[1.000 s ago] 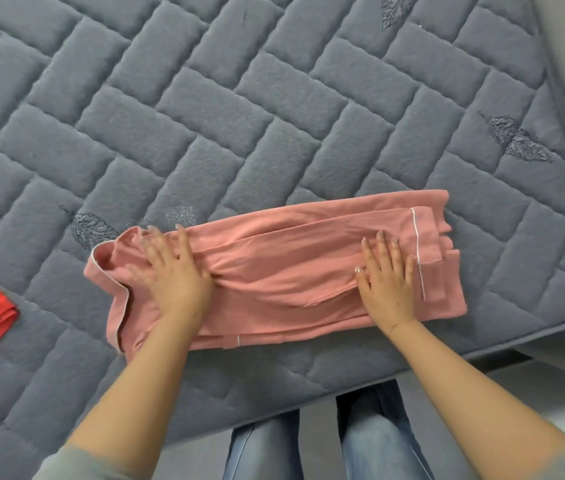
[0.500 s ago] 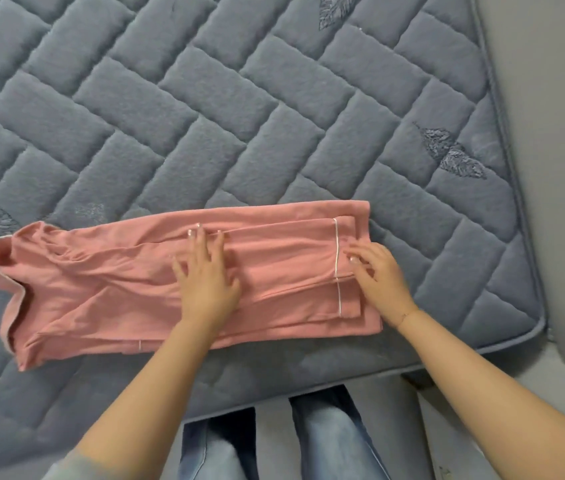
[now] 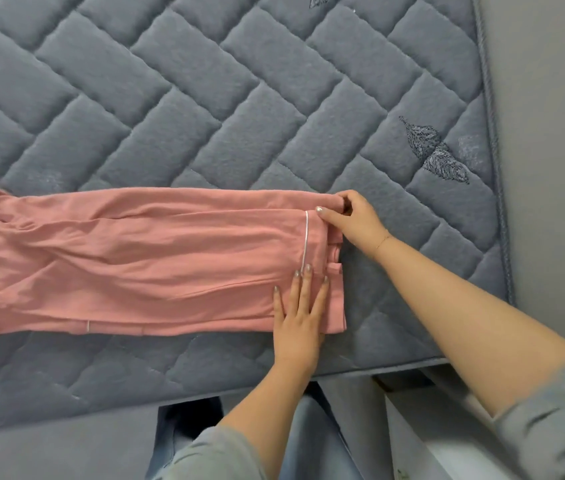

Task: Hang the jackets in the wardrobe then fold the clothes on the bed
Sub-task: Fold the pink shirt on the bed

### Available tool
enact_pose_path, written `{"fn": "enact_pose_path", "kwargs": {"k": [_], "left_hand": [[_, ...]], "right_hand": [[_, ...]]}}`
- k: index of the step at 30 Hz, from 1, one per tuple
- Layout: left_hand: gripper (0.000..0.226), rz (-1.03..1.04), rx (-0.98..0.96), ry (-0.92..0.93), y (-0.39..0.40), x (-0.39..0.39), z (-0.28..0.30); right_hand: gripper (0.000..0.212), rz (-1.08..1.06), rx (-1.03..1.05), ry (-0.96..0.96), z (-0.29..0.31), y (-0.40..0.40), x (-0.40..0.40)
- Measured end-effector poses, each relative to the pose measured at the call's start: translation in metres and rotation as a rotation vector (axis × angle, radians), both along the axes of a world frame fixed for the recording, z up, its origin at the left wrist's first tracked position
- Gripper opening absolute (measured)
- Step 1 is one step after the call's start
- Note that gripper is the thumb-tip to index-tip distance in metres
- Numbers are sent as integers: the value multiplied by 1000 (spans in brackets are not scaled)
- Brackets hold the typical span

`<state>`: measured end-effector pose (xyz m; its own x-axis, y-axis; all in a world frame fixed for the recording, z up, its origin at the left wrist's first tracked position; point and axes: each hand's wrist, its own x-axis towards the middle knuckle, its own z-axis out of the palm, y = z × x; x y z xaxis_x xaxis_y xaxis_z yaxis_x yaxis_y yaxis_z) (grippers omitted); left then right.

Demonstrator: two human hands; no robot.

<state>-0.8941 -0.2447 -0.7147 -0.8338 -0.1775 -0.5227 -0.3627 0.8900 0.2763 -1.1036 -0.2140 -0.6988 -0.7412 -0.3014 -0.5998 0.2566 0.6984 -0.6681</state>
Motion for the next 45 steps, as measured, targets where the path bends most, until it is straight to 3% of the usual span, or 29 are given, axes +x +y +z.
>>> {"fn": "enact_pose_path", "kwargs": {"k": [2, 6, 10, 13, 17, 21, 25, 28, 31, 35, 38, 42, 44, 45], "left_hand": [[80, 88, 71, 170, -4, 6, 2], [56, 330, 577, 305, -23, 8, 17], [28, 1013, 1179, 213, -62, 22, 61], [38, 1367, 1402, 233, -109, 42, 81], [39, 1532, 1523, 492, -190, 81, 103], [37, 1775, 1581, 782, -279, 131, 101], [33, 2055, 1536, 927, -357, 181, 72], [25, 2249, 1336, 832, -385, 208, 48], [20, 2212, 1264, 634, -392, 224, 33], [42, 2156, 1068, 663, -387, 227, 35], [37, 2151, 1076, 640, -383, 223, 36], [32, 2073, 1239, 662, -395, 218, 35], [29, 2097, 1244, 650, -401, 220, 32], [27, 2156, 1153, 616, -402, 221, 29]], "right_hand": [[26, 20, 35, 58, 0, -8, -6], [20, -18, -37, -18, 20, -20, -16], [29, -8, -141, -174, 56, -52, -12], [41, 99, -241, -330, 87, -98, -5], [28, 346, -159, -273, 120, -190, 16], [18, 460, -184, -250, 132, -307, 56], [10, 522, -186, -309, 111, -425, 113], [24, 602, -44, -193, 74, -470, 147], [33, 636, 107, 48, 47, -467, 157], [33, 545, 101, 97, 35, -440, 162], [27, 542, 28, 161, 36, -433, 172], [29, 651, 87, 147, 38, -448, 189], [22, 474, 30, -29, 42, -457, 199], [18, 338, -55, -204, 47, -462, 205]]}}
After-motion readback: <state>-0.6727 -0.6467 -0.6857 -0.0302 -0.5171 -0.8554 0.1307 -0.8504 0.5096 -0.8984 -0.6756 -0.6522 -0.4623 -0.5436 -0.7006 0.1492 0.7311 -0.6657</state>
